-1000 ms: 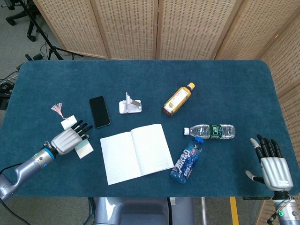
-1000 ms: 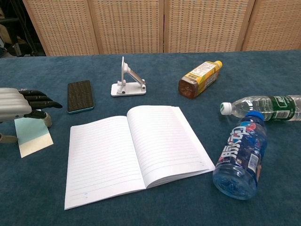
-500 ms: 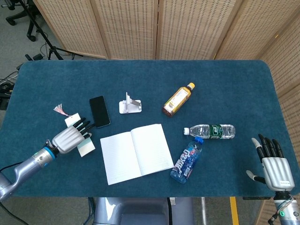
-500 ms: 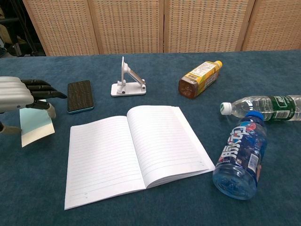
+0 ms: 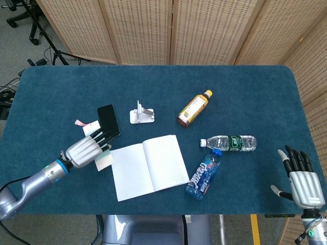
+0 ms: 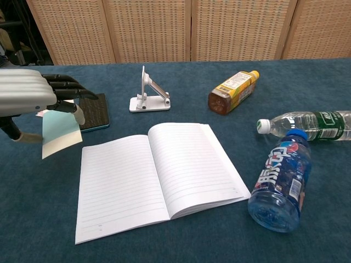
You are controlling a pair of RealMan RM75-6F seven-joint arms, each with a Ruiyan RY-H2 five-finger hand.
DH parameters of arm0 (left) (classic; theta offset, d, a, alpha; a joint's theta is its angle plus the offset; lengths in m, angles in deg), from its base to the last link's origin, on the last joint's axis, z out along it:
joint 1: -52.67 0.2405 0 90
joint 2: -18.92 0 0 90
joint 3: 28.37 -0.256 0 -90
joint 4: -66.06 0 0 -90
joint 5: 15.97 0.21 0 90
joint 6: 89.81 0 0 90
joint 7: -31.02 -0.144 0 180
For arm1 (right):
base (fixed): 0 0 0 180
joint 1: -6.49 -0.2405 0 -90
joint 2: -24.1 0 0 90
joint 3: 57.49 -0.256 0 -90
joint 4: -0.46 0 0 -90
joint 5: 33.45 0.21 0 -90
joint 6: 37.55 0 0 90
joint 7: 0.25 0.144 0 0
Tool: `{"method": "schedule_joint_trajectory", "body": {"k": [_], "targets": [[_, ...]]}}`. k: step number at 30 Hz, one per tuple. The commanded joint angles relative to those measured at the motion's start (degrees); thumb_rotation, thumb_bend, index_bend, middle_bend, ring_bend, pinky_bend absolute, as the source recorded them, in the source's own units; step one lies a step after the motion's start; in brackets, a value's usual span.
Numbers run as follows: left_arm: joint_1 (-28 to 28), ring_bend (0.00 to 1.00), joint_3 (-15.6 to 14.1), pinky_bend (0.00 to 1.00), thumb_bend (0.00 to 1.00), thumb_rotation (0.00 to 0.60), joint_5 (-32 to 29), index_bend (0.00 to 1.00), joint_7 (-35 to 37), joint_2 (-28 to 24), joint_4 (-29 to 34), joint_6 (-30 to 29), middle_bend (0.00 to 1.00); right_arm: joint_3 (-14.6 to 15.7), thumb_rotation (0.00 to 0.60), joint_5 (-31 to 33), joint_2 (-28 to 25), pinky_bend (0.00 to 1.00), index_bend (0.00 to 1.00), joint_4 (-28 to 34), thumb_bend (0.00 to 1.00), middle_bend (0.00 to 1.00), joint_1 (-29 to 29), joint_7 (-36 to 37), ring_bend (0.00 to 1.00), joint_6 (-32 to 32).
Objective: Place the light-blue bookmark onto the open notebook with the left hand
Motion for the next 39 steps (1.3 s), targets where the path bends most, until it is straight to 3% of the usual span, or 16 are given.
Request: {"method": "schedule_joint_trajectory", "body": {"k": [1, 13, 39], "targets": [[-1.07, 0.00, 1.21, 0.00, 0.28, 0.600, -0.50, 0.34, -2.65, -0.76, 3.09, 1.17, 0.00, -0.06, 0.600, 0.07, -0.21, 0.00, 0.00, -0.03, 0.00, 0.00, 0.08, 0.45, 0.00, 0.08], [-3.86, 0.00, 3.96, 0.00, 0.28, 0.600, -3.94, 0.34, -11.43, 1.16, 11.37, 6.68, 0.00, -0.78, 0.600, 0.55, -1.78, 0.00, 0.00, -0.53, 0.00, 0.00, 0.93, 5.42, 0.00, 1.53], [-6.96, 0.00, 4.79, 0.00, 0.28, 0.600, -9.86, 0.35, -20.79, 8.79, 14.12, 12.13, 0.00, -1.44, 0.600, 0.89, -3.00, 0.00, 0.00, -1.00, 0.00, 0.00, 1.61, 9.15, 0.00, 2.26]]}}
